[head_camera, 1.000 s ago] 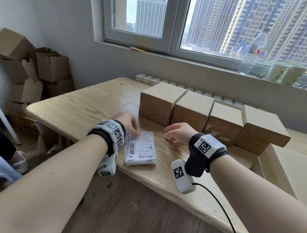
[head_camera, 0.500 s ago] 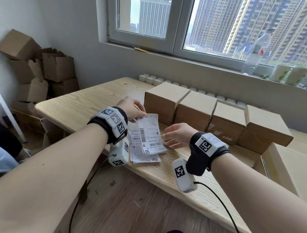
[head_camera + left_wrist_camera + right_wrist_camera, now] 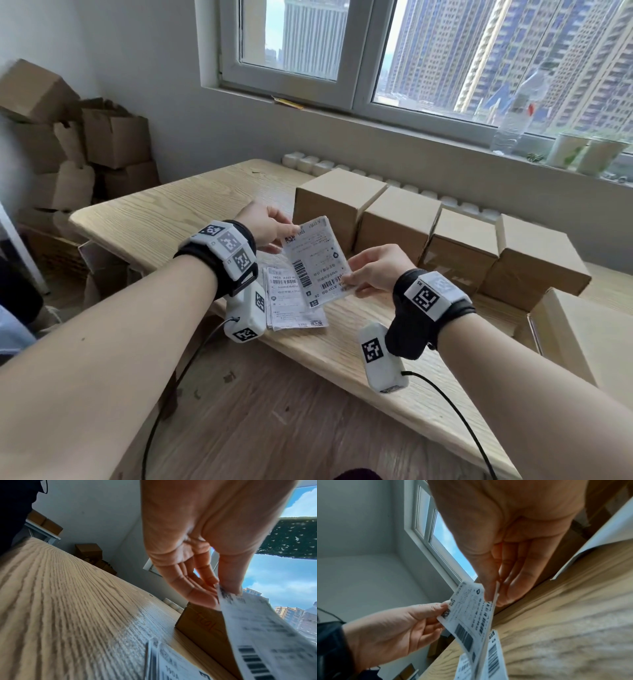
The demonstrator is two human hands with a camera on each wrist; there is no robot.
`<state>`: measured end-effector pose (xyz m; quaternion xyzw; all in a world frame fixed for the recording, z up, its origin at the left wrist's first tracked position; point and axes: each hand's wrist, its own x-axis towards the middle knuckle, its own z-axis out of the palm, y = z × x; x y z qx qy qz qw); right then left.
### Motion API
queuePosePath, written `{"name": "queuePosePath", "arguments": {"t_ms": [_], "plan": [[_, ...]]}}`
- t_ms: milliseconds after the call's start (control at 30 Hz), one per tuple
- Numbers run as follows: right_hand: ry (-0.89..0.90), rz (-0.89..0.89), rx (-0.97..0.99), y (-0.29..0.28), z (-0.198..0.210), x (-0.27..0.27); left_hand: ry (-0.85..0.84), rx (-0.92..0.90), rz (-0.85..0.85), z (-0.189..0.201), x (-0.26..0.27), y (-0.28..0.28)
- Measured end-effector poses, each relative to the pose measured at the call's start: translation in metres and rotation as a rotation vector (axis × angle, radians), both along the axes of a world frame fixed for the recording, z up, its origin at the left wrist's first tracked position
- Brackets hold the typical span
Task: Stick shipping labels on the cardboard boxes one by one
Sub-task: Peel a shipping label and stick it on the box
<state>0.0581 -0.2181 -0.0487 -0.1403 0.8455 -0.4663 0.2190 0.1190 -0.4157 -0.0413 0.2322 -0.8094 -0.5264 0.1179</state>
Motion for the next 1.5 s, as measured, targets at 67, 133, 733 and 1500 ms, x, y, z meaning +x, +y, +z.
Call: {"name": "queuePosePath", "arguments": {"t_ms": [67, 133, 733, 1500], "plan": [[-0.021, 0.005, -0.033, 0.0, 0.0, 0.001, -0.016, -0.005, -0.001, -0.001, 0.001, 0.001], [-0.037, -0.008, -0.076, -0.001, -0.001, 0.002, -0.014, -0.032, 0.015, -0.003, 0.001, 0.002], [0.241, -0.237, 0.001, 0.01, -0.001, -0.006, -0.089, -0.169, 0.068, -0.018, 0.007, -0.008], [0.181, -0.194, -0.141, 0.09, 0.038, -0.01, 0.145, -0.24, -0.181, 0.027, -0.026, 0.077]]}}
